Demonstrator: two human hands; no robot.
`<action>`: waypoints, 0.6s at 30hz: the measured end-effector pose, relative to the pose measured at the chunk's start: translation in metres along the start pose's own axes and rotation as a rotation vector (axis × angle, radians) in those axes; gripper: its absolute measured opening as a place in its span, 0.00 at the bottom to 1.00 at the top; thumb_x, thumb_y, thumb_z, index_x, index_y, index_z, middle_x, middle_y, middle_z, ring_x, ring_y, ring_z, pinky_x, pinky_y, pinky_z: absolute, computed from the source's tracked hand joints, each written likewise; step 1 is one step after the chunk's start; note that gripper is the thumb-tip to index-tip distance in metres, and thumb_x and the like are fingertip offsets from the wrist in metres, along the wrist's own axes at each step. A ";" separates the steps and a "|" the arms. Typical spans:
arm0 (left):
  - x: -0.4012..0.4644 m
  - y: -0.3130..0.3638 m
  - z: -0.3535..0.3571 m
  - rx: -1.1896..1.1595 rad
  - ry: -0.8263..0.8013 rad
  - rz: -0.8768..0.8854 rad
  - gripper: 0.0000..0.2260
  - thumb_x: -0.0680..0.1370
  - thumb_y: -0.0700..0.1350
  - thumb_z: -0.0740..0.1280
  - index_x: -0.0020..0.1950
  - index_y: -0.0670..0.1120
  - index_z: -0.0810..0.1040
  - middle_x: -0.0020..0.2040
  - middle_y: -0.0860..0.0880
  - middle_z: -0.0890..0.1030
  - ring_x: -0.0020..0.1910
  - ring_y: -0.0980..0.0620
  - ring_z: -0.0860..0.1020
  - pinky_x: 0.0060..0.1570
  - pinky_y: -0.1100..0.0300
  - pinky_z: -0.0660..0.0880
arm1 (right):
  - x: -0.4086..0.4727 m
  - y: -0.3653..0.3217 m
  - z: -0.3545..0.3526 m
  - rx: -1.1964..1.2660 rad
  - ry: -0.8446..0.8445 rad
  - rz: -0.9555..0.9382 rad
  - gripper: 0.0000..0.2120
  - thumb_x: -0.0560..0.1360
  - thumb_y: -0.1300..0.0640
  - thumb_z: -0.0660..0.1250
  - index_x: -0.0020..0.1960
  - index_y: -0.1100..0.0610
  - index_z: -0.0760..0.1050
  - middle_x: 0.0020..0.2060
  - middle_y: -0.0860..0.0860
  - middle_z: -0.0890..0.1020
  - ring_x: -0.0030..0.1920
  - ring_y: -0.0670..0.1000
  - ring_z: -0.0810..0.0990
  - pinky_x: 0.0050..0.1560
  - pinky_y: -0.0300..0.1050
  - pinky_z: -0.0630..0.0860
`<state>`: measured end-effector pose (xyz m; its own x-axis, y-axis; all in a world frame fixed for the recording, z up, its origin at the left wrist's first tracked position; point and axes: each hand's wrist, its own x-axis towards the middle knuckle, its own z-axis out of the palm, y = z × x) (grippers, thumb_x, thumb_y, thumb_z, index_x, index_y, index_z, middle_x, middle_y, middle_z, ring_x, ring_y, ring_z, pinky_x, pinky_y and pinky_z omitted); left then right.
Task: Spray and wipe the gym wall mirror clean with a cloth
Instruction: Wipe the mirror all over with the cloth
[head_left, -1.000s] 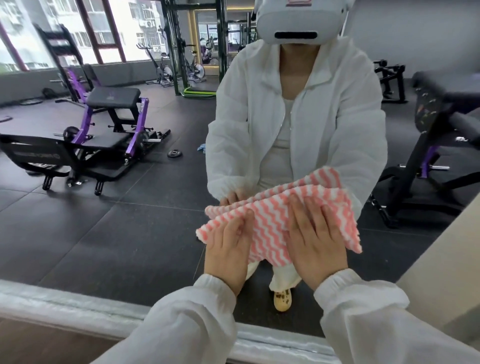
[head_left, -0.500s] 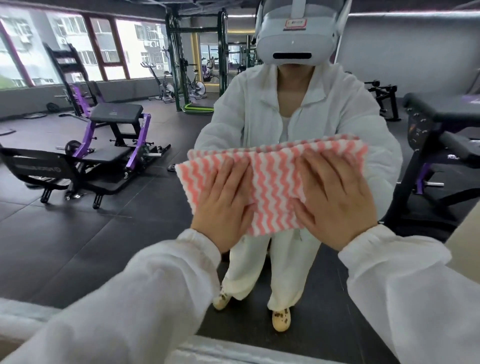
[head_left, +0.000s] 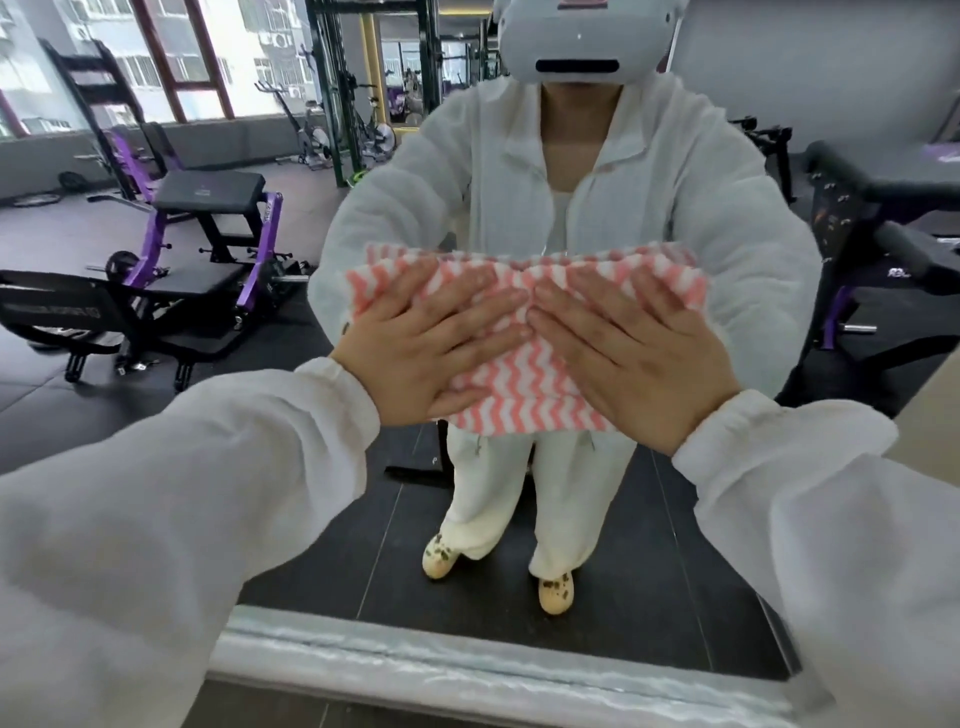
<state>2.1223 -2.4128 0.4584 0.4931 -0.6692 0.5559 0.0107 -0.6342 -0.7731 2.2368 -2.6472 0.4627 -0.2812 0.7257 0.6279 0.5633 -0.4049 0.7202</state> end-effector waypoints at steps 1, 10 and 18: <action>-0.003 0.006 0.002 0.003 0.000 0.010 0.29 0.79 0.60 0.51 0.77 0.50 0.53 0.78 0.49 0.45 0.77 0.47 0.46 0.74 0.47 0.42 | -0.005 -0.005 0.002 0.003 -0.005 0.000 0.24 0.79 0.56 0.58 0.74 0.58 0.60 0.72 0.52 0.61 0.71 0.55 0.61 0.73 0.53 0.47; -0.060 0.066 0.021 0.054 -0.144 0.194 0.30 0.80 0.53 0.52 0.78 0.44 0.44 0.78 0.42 0.43 0.76 0.45 0.41 0.73 0.45 0.37 | -0.075 -0.066 0.020 0.006 -0.218 -0.179 0.33 0.74 0.60 0.62 0.75 0.58 0.54 0.74 0.55 0.55 0.76 0.57 0.46 0.75 0.53 0.40; -0.104 0.133 0.036 0.238 -0.343 0.586 0.33 0.77 0.46 0.53 0.75 0.34 0.40 0.76 0.39 0.45 0.76 0.41 0.48 0.75 0.48 0.47 | -0.102 -0.106 0.013 -0.148 -0.487 -0.542 0.35 0.71 0.51 0.55 0.74 0.52 0.44 0.74 0.60 0.44 0.70 0.68 0.40 0.69 0.65 0.27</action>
<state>2.1041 -2.4139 0.2868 0.7211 -0.6894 -0.0683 -0.1698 -0.0803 -0.9822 2.2157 -2.6710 0.3187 -0.0946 0.9955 -0.0037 0.3235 0.0343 0.9456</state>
